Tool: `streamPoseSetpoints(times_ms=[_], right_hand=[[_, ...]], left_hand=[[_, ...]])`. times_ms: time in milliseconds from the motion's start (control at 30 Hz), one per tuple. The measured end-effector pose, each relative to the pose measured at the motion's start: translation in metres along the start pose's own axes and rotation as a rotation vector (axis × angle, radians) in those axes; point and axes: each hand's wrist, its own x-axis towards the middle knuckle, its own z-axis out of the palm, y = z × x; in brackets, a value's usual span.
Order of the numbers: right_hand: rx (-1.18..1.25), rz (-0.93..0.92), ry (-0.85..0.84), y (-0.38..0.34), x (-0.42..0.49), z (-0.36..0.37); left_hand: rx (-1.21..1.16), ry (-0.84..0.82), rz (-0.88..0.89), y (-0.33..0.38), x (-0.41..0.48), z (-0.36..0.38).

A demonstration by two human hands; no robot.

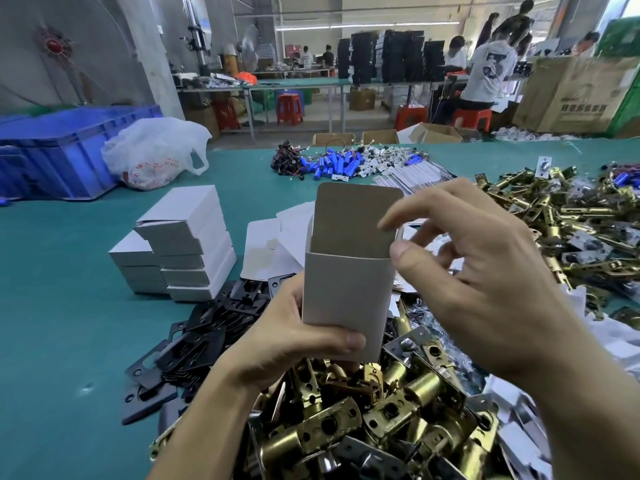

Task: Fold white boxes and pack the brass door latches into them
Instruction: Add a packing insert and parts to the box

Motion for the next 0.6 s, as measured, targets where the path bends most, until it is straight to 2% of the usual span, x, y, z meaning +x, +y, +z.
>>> streamPoseSetpoints(times_ms=[67, 133, 267, 333, 500, 600], right_hand=[[0.073, 0.021, -0.001, 0.003, -0.001, 0.004], [0.199, 0.123, -0.017, 0.008, -0.001, 0.008], [0.395, 0.34, -0.278, 0.026, -0.001, 0.023], [0.506, 0.362, -0.377, 0.032, -0.002, 0.034], [0.76, 0.379, -0.429, 0.04, -0.007, 0.048], [0.785, 0.336, -0.467, 0.043, -0.007, 0.043]], left_hand=[[-0.006, 0.025, -0.003, -0.001, 0.0, 0.0], [-0.018, 0.064, 0.01, -0.001, 0.001, 0.0], [-0.012, 0.116, 0.074, 0.001, 0.003, 0.005], [0.023, 0.139, 0.107, 0.004, 0.004, 0.007], [0.075, 0.215, 0.139, 0.008, 0.006, 0.006], [0.004, 0.241, 0.164, 0.01, 0.006, 0.008]])
